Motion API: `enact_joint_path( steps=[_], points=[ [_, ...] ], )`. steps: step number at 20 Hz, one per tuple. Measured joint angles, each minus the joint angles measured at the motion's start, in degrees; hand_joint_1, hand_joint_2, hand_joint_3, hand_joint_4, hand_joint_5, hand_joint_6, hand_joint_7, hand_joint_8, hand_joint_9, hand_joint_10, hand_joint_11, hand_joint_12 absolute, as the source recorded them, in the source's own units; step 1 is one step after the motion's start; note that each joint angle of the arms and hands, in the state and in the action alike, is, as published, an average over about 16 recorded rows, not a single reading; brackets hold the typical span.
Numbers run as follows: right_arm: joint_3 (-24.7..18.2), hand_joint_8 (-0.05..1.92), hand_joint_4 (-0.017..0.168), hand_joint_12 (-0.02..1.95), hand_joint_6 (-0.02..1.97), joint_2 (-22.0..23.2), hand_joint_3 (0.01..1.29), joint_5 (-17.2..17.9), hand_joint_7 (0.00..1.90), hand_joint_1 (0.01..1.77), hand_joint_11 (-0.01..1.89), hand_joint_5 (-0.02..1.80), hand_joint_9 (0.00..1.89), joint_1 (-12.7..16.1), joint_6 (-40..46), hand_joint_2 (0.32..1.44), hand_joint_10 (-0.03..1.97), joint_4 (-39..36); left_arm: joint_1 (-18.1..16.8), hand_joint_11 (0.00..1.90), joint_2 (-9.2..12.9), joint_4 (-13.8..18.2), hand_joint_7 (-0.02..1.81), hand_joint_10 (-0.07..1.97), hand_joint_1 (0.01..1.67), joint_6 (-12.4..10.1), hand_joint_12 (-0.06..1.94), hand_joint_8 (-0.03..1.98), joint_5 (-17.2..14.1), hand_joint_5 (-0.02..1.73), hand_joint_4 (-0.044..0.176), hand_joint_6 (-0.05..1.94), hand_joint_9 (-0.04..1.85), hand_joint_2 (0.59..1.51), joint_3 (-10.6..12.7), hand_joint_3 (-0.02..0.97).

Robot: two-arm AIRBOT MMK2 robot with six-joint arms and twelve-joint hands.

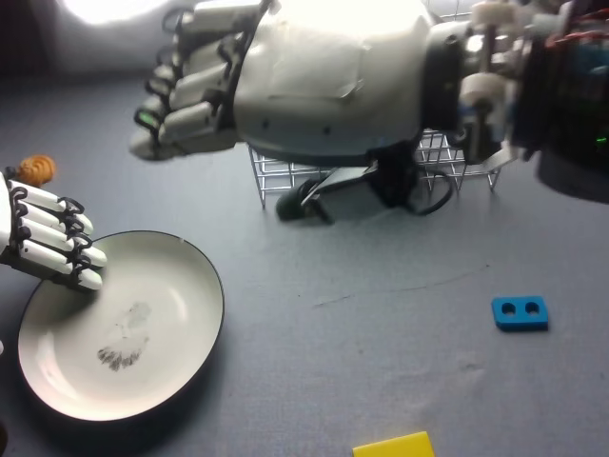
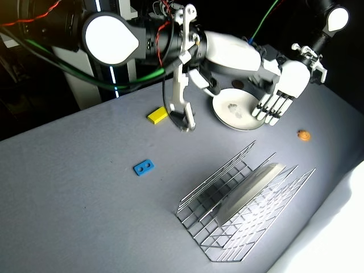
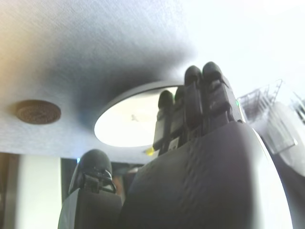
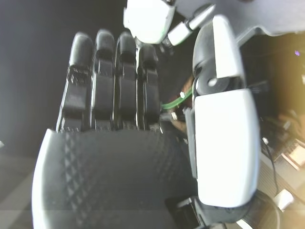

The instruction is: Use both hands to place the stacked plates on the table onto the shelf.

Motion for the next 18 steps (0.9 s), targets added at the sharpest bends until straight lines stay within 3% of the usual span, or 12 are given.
enact_joint_path(
  steps=[10,18],
  points=[
    [-8.4,0.01,0.002,0.45,0.02,9.6,0.01,-4.2,0.14,1.33,0.01,0.19,0.11,2.0,-1.3,0.99,0.0,6.7,-3.3,0.01,0.7,0.6,0.19,0.02,0.01,-0.7,0.43,-0.01,-1.4,0.25,-0.001,0.02,0.21,1.194,-1.1,0.016],
    [-10.8,0.01,0.002,0.23,0.02,13.9,0.01,-5.9,0.06,1.29,0.01,0.11,0.04,2.2,-1.5,0.94,0.0,11.9,-5.8,0.01,2.1,0.8,0.24,0.01,0.01,-0.5,0.41,0.01,-4.5,0.24,-0.002,0.02,0.2,1.19,-2.8,0.016]
  ],
)
